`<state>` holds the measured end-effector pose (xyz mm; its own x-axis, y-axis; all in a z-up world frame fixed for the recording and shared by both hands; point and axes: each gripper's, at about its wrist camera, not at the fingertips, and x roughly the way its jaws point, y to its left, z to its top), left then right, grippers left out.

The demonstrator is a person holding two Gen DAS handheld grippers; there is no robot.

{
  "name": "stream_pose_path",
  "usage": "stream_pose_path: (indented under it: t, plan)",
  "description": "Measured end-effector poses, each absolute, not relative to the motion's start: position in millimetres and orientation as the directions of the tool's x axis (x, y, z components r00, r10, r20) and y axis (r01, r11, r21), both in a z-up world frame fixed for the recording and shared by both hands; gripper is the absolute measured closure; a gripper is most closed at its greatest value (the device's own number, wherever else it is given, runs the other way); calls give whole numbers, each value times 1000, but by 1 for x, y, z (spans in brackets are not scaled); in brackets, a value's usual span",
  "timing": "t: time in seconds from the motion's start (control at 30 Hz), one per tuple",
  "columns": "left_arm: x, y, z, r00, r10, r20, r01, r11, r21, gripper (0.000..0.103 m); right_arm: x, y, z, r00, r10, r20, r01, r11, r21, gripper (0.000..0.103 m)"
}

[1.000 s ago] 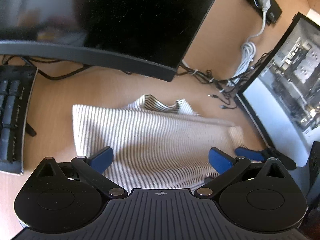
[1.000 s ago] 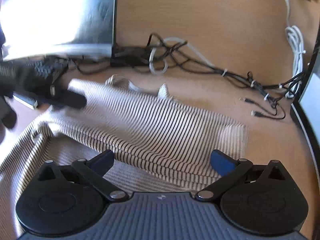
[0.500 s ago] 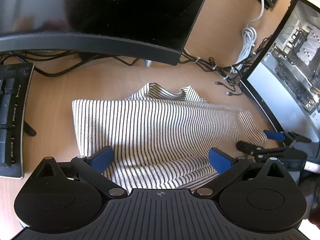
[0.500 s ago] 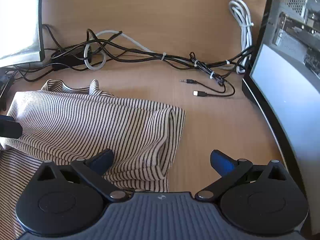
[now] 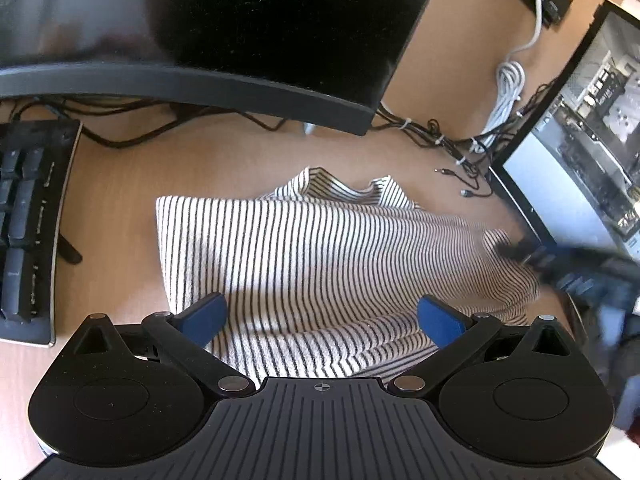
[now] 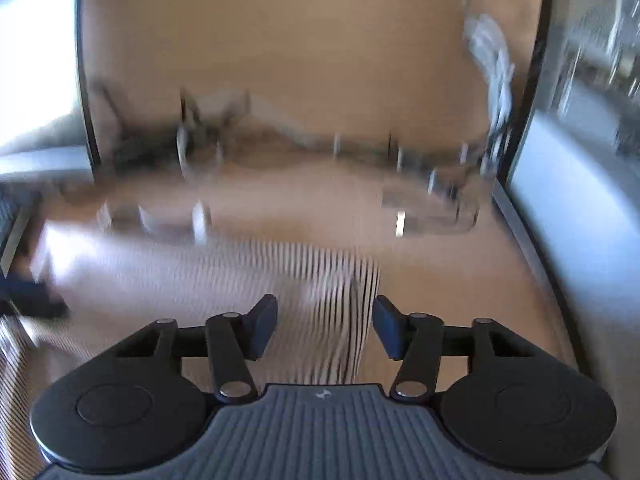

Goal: Fold clothes

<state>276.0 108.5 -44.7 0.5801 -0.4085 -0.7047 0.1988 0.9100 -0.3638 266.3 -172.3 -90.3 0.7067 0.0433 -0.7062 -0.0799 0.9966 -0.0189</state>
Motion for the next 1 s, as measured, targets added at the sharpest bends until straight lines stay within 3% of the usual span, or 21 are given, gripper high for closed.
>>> stream_pose_path:
  t: [0.2, 0.4, 0.53, 0.63, 0.73, 0.8, 1.0]
  plan:
    - [283, 108, -27, 617, -436, -655, 228, 896, -381, 0, 268, -169, -72, 747, 76, -661, -124, 992, -26, 49]
    - [312, 103, -45, 593, -422, -686, 180, 899, -399, 0, 291, -170, -68, 692, 286, -663, -154, 955, 252, 32]
    - [314, 104, -51, 590, -419, -690, 185, 902, -389, 0, 284, -156, -92, 653, 258, -712, -204, 965, 163, 31]
    - [304, 111, -42, 599, -403, -691, 154, 906, -395, 0, 268, -148, -80, 675, 250, -695, -254, 962, 100, 31]
    - [285, 123, -31, 627, -347, -697, 93, 922, -375, 0, 264, -150, -64, 707, 250, -662, -266, 961, 78, 33]
    - [272, 132, -27, 637, -319, -702, 59, 928, -368, 0, 274, -153, -57, 712, 252, -655, -260, 962, 87, 50]
    - [244, 159, -21, 643, -305, -702, -28, 907, -420, 0, 330, -132, -74, 652, 300, -696, -324, 940, 102, 51]
